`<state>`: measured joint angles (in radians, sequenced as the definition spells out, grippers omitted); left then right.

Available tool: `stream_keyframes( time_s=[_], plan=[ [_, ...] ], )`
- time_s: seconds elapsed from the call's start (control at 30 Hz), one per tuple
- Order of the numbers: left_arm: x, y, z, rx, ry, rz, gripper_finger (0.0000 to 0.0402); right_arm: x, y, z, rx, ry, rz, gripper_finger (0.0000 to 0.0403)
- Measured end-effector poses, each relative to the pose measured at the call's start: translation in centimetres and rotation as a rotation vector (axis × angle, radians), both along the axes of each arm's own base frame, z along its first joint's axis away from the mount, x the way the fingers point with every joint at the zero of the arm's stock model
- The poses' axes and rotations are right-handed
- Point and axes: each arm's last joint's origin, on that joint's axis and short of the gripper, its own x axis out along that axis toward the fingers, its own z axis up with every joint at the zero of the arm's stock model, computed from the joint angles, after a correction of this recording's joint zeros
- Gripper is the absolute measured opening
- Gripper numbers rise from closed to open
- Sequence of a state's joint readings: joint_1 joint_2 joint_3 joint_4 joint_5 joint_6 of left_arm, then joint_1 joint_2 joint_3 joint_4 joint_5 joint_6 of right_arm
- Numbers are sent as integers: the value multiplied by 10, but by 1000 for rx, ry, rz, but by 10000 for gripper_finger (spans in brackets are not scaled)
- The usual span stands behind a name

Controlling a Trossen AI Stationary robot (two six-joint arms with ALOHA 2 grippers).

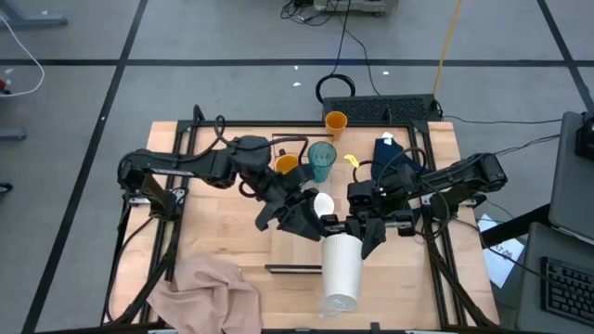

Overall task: Stack small to large cups/mugs on shelf
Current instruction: Put the white cup on the shelf

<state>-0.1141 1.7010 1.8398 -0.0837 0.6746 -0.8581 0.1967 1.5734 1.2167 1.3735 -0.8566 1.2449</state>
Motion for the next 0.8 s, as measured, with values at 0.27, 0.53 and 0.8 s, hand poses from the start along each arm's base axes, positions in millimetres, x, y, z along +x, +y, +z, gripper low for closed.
stream_keyframes(
  time_s=[0.27,0.53,0.8],
  plan=[
    [0,1,3,-14,-19,-4,136,0,-2,1,26,-6,-16,0],
    [-1,3,7,-68,2,43,123,-1,-2,2,39,-34,-38,0],
    [-2,8,4,-82,59,68,37,-1,-2,2,35,-44,-50,0]
  ],
)
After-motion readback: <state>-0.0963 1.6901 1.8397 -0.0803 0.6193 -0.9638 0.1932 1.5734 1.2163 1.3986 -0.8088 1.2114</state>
